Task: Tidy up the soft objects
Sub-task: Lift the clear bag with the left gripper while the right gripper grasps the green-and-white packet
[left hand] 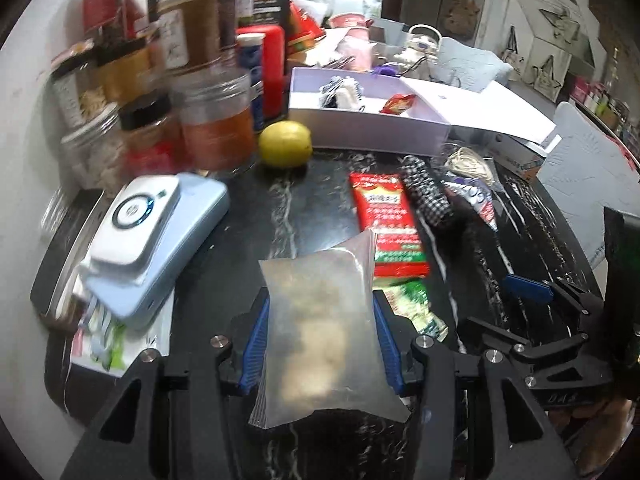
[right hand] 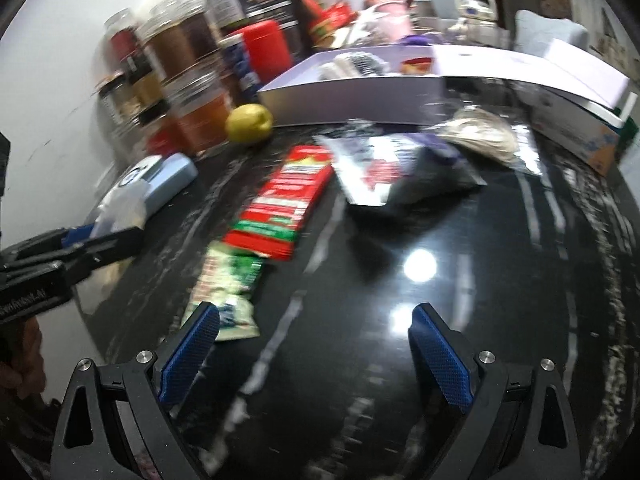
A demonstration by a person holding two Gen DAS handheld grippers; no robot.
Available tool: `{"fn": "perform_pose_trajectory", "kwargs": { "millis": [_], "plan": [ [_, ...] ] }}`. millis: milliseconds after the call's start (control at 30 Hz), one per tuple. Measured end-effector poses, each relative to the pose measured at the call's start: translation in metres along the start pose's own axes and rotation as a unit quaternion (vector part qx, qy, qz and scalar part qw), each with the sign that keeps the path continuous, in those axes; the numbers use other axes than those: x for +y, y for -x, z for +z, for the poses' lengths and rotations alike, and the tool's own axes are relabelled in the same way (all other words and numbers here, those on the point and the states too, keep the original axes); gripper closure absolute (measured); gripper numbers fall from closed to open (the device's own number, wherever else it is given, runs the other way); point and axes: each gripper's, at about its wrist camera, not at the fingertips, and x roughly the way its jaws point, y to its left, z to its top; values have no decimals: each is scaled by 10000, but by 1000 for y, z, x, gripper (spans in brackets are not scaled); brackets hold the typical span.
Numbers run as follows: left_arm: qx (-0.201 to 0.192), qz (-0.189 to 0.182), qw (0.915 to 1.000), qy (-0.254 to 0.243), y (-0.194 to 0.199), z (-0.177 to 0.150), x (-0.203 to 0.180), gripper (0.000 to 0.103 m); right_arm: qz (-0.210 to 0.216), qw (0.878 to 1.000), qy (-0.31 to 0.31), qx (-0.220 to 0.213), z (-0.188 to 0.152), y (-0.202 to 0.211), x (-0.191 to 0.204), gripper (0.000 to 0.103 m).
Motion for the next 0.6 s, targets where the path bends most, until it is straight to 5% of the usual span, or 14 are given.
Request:
{"fn": "perform_pose_trajectory", "kwargs": {
  "millis": [267, 400, 600],
  "plan": [
    [97, -14, 9995, 290, -5, -9, 26, 55, 283, 9985, 417, 206, 10, -31, 47, 12],
    [66, -86, 9991, 400, -6, -10, 32, 55, -238, 9960, 847, 148, 8, -41, 67, 18],
    [128, -211, 9988, 417, -12, -10, 35, 55, -574, 9889, 1368, 24, 1, -42, 78, 46]
  ]
}}
